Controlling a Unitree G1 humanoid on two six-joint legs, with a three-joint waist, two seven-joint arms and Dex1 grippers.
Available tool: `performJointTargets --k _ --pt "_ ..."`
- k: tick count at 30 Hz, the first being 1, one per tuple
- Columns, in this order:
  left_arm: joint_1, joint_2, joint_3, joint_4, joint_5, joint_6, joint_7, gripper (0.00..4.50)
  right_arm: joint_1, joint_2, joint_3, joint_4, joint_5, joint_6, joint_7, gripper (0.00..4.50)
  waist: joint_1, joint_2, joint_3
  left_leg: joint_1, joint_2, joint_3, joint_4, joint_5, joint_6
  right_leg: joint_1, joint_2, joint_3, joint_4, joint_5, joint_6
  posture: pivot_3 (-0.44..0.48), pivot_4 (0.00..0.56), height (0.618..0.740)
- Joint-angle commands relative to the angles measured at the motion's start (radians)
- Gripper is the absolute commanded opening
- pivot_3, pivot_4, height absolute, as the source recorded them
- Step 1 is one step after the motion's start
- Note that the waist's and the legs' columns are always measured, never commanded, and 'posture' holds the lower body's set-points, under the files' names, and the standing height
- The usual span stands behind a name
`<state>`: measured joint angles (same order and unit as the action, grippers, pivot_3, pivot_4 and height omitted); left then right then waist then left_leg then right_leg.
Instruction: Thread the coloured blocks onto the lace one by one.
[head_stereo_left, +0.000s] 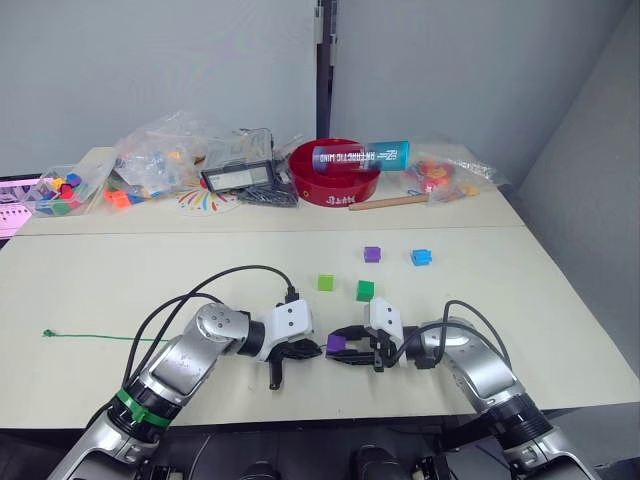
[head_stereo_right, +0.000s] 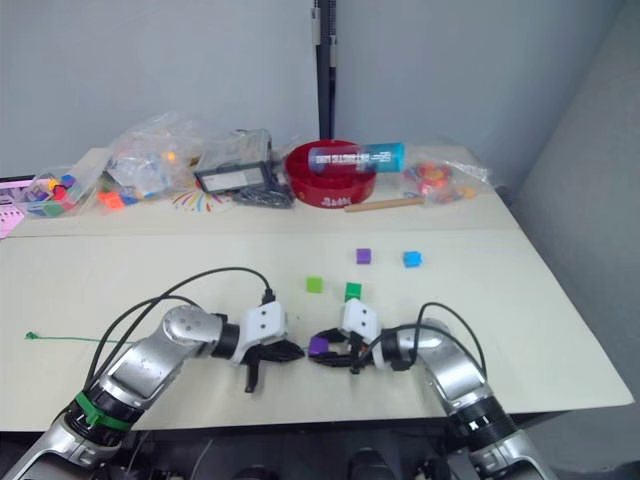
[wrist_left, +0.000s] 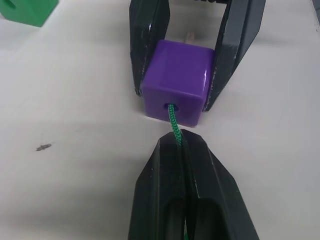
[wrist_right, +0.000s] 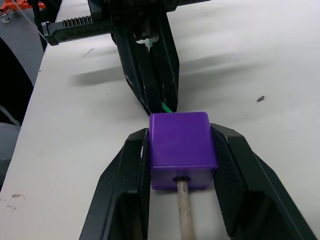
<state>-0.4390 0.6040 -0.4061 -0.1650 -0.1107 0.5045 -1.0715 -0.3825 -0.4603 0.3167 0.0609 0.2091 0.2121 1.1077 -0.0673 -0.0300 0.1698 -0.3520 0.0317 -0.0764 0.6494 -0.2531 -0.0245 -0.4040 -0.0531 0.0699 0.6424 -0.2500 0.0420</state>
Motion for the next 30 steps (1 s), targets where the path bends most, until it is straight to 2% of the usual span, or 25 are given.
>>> performJointTargets --k 1,7,13,17,19,25,26,27,30 --pt "-0.030 -0.029 -0.025 0.017 0.017 -0.020 0.002 0.04 0.000 0.012 0.014 0.019 -0.029 0.027 -0.030 1.18 0.001 0.000 0.000 0.000 0.000 0.000 0.000 0.000 0.000 0.000 0.000 0.000 0.000 0.000 0.000 0.000 0.150 0.731" --pt "-0.065 -0.067 -0.026 0.057 0.033 -0.042 0.002 0.04 -0.008 0.022 0.026 0.017 -0.033 0.031 -0.021 1.18 0.002 0.000 0.000 0.000 0.000 0.000 0.000 0.000 0.000 0.001 0.000 0.000 0.000 0.000 0.000 0.000 0.150 0.731" --pt "-0.046 -0.053 -0.019 0.031 0.019 -0.033 -0.020 0.04 -0.018 0.030 0.023 0.039 -0.039 0.028 -0.029 1.18 -0.001 0.000 0.000 0.000 0.000 0.000 0.000 0.000 0.000 0.001 0.000 0.000 0.000 0.000 0.000 0.000 0.150 0.731" --pt "-0.039 -0.031 0.015 0.008 -0.015 -0.022 -0.044 1.14 -0.015 0.025 0.016 0.037 -0.036 0.034 -0.028 1.18 -0.003 0.000 0.000 0.000 0.000 0.000 0.000 0.000 0.000 0.000 0.000 0.000 0.000 0.000 0.000 0.000 0.150 0.731" --pt "-0.040 -0.018 0.032 0.003 -0.016 -0.024 -0.049 1.80 -0.010 0.021 0.002 0.024 -0.022 0.048 -0.028 2.22 0.000 0.000 0.000 0.000 0.000 0.000 0.000 0.000 0.000 0.000 0.000 0.000 0.000 0.000 0.000 0.000 0.150 0.731" --pt "-0.035 0.021 0.057 -0.009 -0.032 -0.050 -0.075 3.80 0.014 -0.013 -0.032 -0.063 0.015 0.097 -0.019 4.26 0.006 0.000 0.002 -0.002 -0.001 0.000 0.000 0.000 0.000 -0.002 -0.001 0.000 -0.001 0.001 -0.001 0.000 0.150 0.731" --pt "-0.035 0.022 0.058 -0.007 -0.035 -0.057 -0.079 4.12 0.019 -0.019 -0.037 -0.077 0.021 0.103 -0.020 4.50 0.008 0.000 0.002 -0.002 -0.001 0.000 0.000 0.000 0.000 -0.002 -0.001 0.000 -0.001 0.001 -0.001 0.000 0.150 0.731" --pt "-0.036 0.020 0.059 -0.002 -0.038 -0.069 -0.083 4.42 0.023 -0.025 -0.044 -0.088 0.023 0.105 -0.024 4.50 0.011 0.000 0.002 -0.003 -0.001 0.000 0.000 0.000 0.000 -0.002 -0.001 0.000 -0.001 0.001 -0.001 0.000 0.150 0.731" --pt "-0.046 -0.025 0.037 0.029 -0.040 -0.124 -0.091 4.42 0.083 -0.094 -0.101 -0.175 0.051 0.125 -0.020 4.50 0.028 0.001 0.003 -0.004 -0.002 0.000 0.000 0.000 0.000 -0.002 -0.003 0.000 -0.002 0.000 -0.001 0.000 0.150 0.731"
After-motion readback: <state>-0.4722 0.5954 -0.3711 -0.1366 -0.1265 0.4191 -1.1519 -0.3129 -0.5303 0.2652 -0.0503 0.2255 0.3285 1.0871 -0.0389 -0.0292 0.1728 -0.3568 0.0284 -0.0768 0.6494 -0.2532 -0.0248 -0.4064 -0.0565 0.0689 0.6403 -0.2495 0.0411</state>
